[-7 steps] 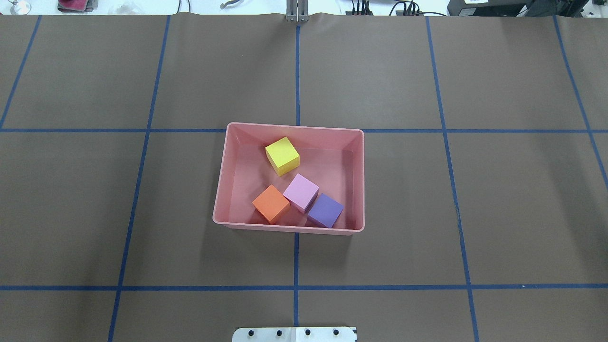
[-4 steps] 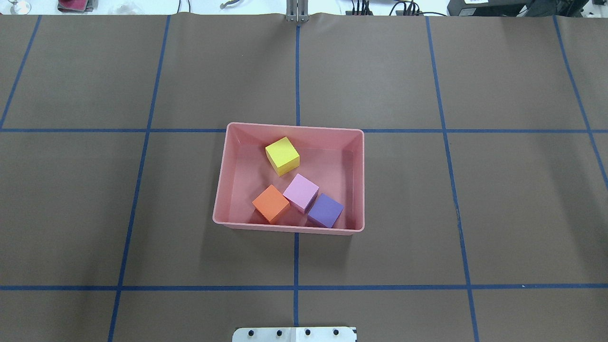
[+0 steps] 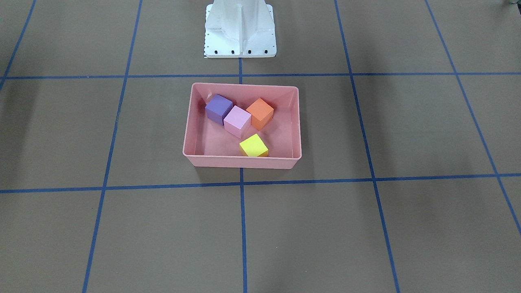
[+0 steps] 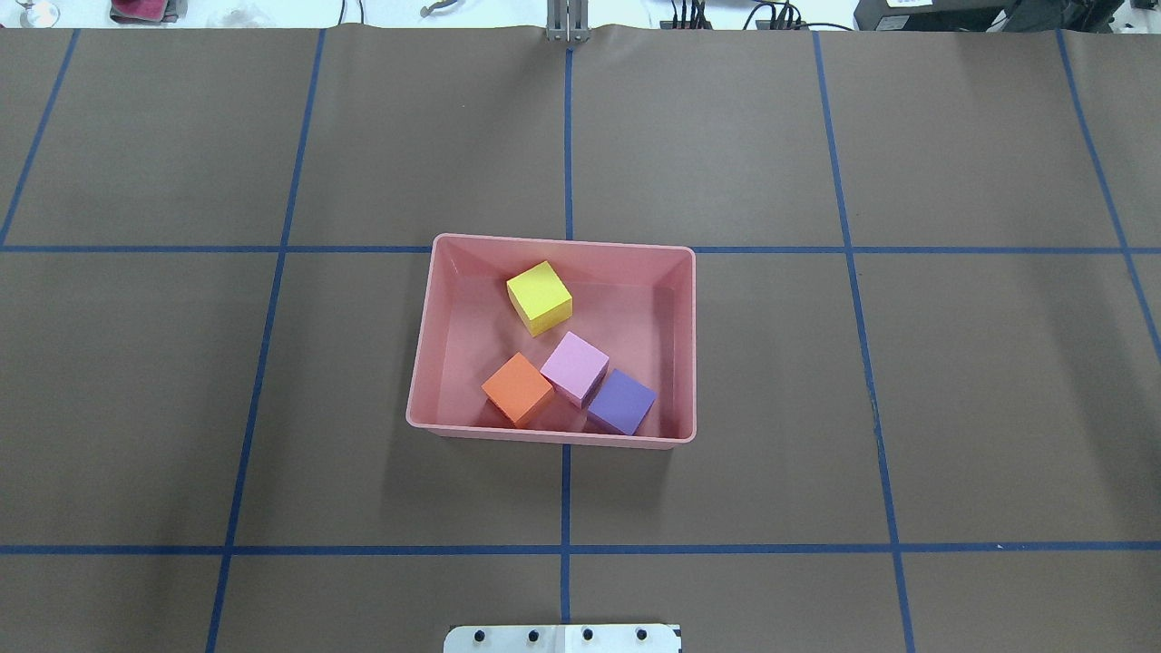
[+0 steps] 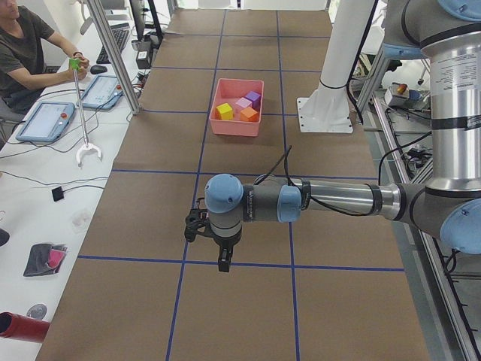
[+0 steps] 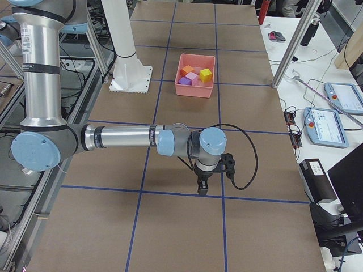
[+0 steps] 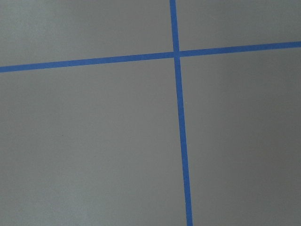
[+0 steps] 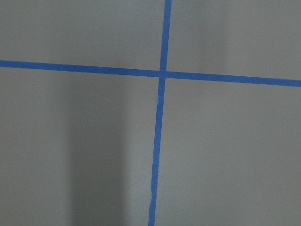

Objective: Place blocks into pink bin with both arms

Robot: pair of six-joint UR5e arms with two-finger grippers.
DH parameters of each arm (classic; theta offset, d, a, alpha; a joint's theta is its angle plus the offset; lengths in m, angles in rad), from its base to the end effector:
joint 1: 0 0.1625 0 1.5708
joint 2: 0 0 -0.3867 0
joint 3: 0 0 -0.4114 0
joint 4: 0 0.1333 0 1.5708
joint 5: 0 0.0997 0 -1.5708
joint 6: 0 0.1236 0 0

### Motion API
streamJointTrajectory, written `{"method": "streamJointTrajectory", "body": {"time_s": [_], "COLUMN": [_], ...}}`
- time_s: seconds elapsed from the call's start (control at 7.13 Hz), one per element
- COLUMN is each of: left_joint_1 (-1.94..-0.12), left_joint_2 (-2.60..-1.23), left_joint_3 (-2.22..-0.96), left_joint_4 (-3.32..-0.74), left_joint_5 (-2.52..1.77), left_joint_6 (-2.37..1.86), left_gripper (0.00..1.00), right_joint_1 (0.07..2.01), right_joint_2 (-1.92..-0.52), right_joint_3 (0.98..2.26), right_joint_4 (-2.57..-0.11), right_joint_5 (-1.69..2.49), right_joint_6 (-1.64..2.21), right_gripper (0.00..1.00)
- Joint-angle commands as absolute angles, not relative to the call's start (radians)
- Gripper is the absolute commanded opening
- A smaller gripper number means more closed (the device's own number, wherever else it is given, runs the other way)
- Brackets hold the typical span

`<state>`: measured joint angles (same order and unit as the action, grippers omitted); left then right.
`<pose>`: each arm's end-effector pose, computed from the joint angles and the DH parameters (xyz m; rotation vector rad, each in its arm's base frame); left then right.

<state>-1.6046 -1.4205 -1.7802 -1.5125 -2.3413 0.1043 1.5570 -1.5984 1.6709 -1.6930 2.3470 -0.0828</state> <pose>-0.0625 -0.4507 0.6091 0.0539 0.7688 0.0673 0.0399 -0.4954 0.6123 -0.0204 -0.7774 -0.0724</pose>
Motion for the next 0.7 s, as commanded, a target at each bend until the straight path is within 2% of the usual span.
{"method": "streamJointTrajectory", "body": {"time_s": [0.0, 0.56], "left_joint_1": [-1.605, -1.606], "left_joint_2": [-1.42, -1.419], "left_joint_3": [-1.778, -1.779], "left_joint_4": [-1.513, -1.514], "left_joint_5": [-2.341, -2.342], "left_joint_6": [0.104, 0.104], "left_gripper": [1.0, 1.0], "right_joint_1": [1.557, 1.552], "right_joint_2": [-1.598, -1.598], "right_joint_3": [1.671, 1.667], "right_joint_4": [-1.692, -1.692], "right_joint_5": [2.347, 2.32], "right_joint_6": [-0.083, -0.09], "right_gripper": [1.0, 1.0]}}
